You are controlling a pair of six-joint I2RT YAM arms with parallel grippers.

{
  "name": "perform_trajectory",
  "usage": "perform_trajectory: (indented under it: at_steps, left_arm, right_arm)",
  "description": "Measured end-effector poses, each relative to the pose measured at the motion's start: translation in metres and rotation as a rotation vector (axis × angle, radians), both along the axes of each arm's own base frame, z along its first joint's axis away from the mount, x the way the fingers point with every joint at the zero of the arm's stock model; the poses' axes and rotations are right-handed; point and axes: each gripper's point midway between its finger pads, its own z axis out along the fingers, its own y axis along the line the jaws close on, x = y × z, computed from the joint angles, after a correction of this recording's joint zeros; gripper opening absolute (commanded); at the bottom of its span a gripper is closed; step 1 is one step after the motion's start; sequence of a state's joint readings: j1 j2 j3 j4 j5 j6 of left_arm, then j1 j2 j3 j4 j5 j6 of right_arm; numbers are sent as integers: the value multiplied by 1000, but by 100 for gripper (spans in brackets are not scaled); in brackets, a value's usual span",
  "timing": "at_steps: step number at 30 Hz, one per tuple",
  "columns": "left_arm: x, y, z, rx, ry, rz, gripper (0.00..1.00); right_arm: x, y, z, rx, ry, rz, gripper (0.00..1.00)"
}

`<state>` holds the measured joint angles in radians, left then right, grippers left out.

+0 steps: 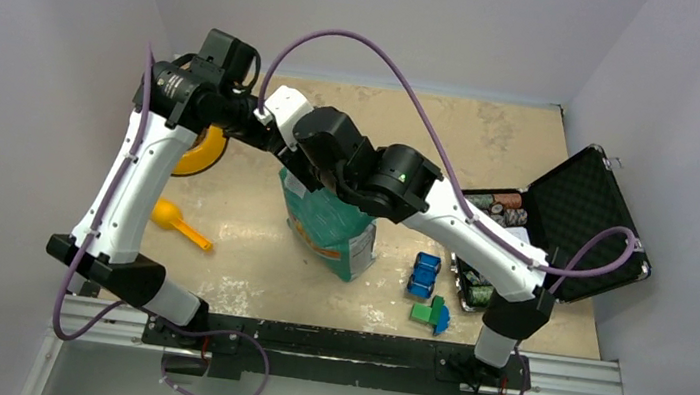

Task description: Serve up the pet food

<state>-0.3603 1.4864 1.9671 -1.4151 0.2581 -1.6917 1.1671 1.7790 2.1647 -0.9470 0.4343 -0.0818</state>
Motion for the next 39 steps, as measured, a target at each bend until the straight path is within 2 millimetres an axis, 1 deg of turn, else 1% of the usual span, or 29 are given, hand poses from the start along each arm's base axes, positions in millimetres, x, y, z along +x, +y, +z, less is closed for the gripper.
perform_trajectory:
  at_steps: [4,9,14,15,17,19,21,28,30,32,35,36,37,39]
  left_arm:
    - [-4,3,-1,7,12,5,0]
    - [-4,3,0,0,12,11,0]
    - [-10,2,2,-14,24,9,0]
    - [-11,2,2,-16,27,8,0]
    - [-14,1,3,-25,35,1,0]
    - [-12,4,2,-17,36,15,0]
    - [-13,4,3,-28,41,20,0]
    - [-13,4,3,-33,54,38,0]
    - [-13,5,3,-33,55,41,0]
    - [-13,5,3,-34,59,46,0]
    - [-10,8,1,-30,61,70,0]
    - [-10,8,1,-30,61,74,0]
    - [-9,9,2,-29,59,76,0]
    - [-9,9,1,-27,58,81,0]
  right_arm:
    - [13,-8,12,-37,-109,-76,1]
    - [10,-9,10,-42,-121,-89,0]
    - [2,-12,11,4,-70,-86,0]
    - [0,-12,10,13,-58,-81,7]
    - [-3,-14,9,41,-39,-73,12]
    - [-8,-25,5,27,-26,-75,1]
    - [-15,-41,1,5,-17,-69,0]
    - [-13,-41,1,8,-28,-72,0]
    - [-13,-41,0,10,-27,-74,10]
    - [-13,-40,-1,13,-26,-78,12]
    - [-15,-53,-9,-31,-20,-93,15]
    - [-14,-56,-10,-40,-23,-102,12]
    - [-14,-60,-10,-48,-25,-110,0]
    - [-13,-64,-12,-60,-29,-127,0]
